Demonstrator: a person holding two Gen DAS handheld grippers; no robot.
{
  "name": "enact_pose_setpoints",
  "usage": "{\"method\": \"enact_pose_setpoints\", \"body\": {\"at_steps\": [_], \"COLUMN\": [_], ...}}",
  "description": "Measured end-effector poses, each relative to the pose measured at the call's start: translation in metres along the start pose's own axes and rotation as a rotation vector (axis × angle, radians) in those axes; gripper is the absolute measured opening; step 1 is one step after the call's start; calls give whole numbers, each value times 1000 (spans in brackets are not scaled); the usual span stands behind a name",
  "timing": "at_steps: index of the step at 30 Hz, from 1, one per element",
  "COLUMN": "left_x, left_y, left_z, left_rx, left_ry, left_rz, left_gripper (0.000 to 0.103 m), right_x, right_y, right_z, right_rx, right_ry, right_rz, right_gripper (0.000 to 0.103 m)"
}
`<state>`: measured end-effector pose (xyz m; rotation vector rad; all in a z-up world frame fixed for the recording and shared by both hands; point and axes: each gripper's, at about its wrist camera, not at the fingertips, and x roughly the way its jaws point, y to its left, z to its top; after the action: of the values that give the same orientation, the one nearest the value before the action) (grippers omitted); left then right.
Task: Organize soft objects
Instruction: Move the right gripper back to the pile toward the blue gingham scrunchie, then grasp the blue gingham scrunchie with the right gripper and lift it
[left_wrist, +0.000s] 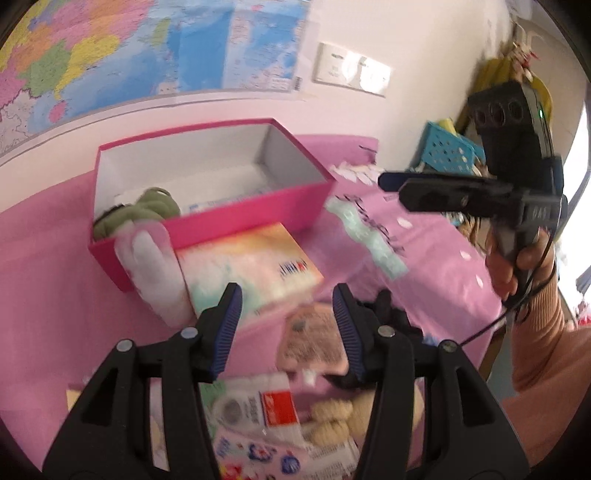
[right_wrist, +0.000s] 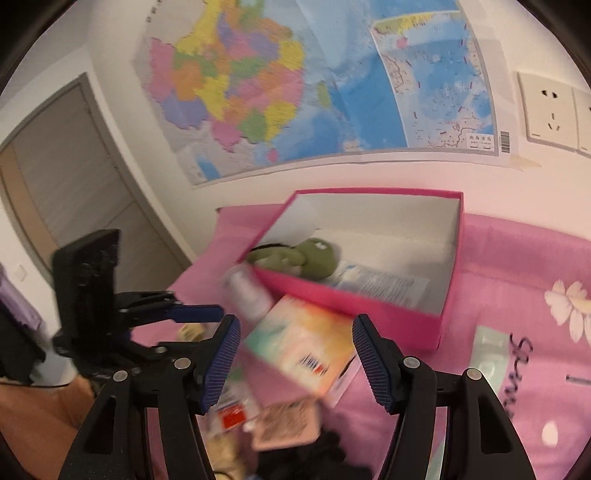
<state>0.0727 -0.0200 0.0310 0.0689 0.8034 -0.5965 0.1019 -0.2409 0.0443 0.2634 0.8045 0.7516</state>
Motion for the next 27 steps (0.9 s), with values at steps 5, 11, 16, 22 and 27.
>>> {"method": "enact_pose_setpoints", "body": {"at_steps": [5, 11, 16, 22, 27], "left_x": [-7, -20, -27, -17, 4], "left_y": [-20, -4, 6, -27, -51], "left_z": [-21, -43, -63, -76, -75], "left_rx": [49, -3, -66, -12, 36], "left_ry": [-2, 9, 28, 46, 86], "left_rz": [19, 56, 39, -56, -100], "left_gripper": [54, 55, 55, 55, 55], "right_x": [-31, -43, -29, -23, -25], "right_y": [8, 23, 31, 6, 27], "right_z": [-32, -68, -94, -118, -136], "right_rx": [29, 64, 61, 153, 75], "right_ry": [-30, -21, 32, 56, 100], "right_rz": [25, 92, 66, -19, 28], "right_gripper": [66, 66, 66, 66, 66]}}
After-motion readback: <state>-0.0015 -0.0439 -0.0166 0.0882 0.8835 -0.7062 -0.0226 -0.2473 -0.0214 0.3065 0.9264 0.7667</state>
